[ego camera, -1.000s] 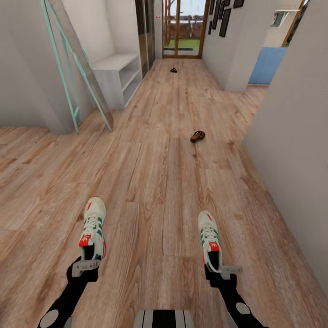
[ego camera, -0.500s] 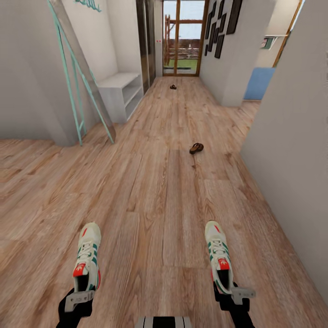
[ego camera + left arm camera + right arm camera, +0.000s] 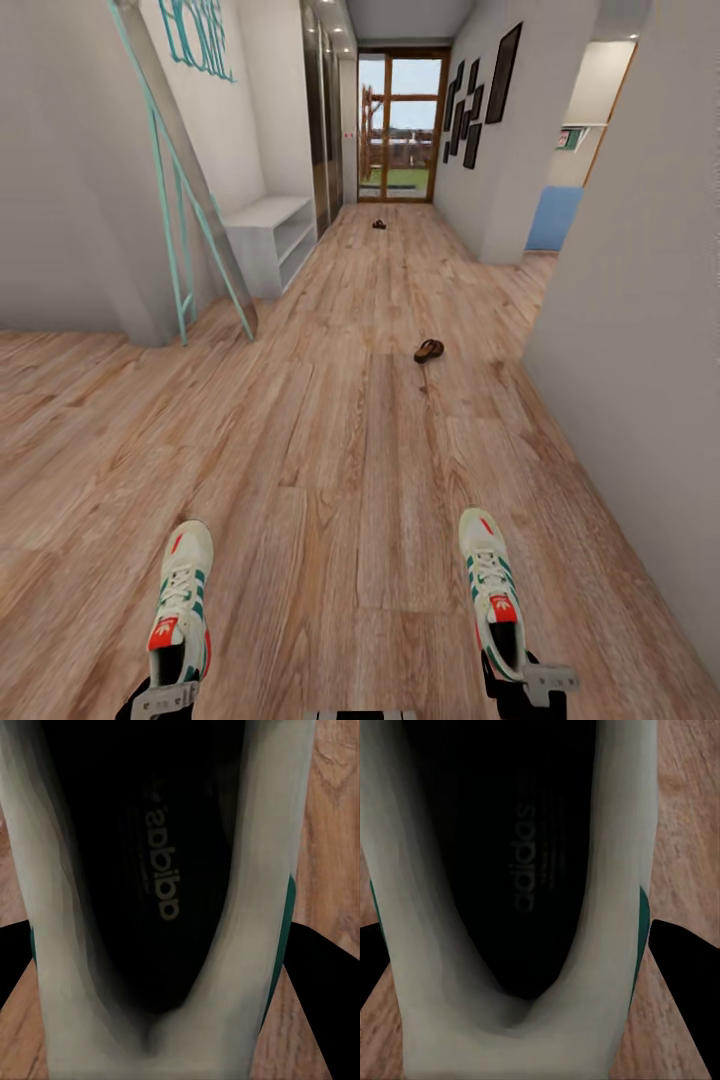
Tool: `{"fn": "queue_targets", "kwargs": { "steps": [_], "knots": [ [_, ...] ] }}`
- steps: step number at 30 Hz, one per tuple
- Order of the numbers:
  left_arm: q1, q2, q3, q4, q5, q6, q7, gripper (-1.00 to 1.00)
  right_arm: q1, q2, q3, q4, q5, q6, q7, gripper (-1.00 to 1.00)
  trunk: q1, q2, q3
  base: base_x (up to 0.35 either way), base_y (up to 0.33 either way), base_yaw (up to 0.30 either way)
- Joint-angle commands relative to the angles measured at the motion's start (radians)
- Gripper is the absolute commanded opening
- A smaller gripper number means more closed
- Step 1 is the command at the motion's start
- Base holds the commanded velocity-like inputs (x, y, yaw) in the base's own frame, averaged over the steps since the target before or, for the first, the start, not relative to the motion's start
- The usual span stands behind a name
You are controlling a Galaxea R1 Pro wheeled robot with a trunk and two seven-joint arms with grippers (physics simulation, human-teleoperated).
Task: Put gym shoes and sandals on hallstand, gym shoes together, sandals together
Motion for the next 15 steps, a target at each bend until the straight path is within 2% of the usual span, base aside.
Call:
{"fn": "queue_targets", "kwargs": {
  "steps": [1,15],
  "knots": [
    [0.000,0.000,0.002,0.003,0.011,-0.003,-0.009,-1.00,0.000,0.000,-0.003,0.003,0.004,-0.003,0.000,-1.00,-0.001,0.000,0.005,0.000,0.000,0.000],
    [0.001,0.010,0.005,0.006,0.012,-0.006,-0.008,-1.00,0.000,0.000,-0.003,0.034,0.005,-0.003,0.001,-1.00,-0.007,0.003,0.081,0.000,0.000,0.000]
  ]
}}
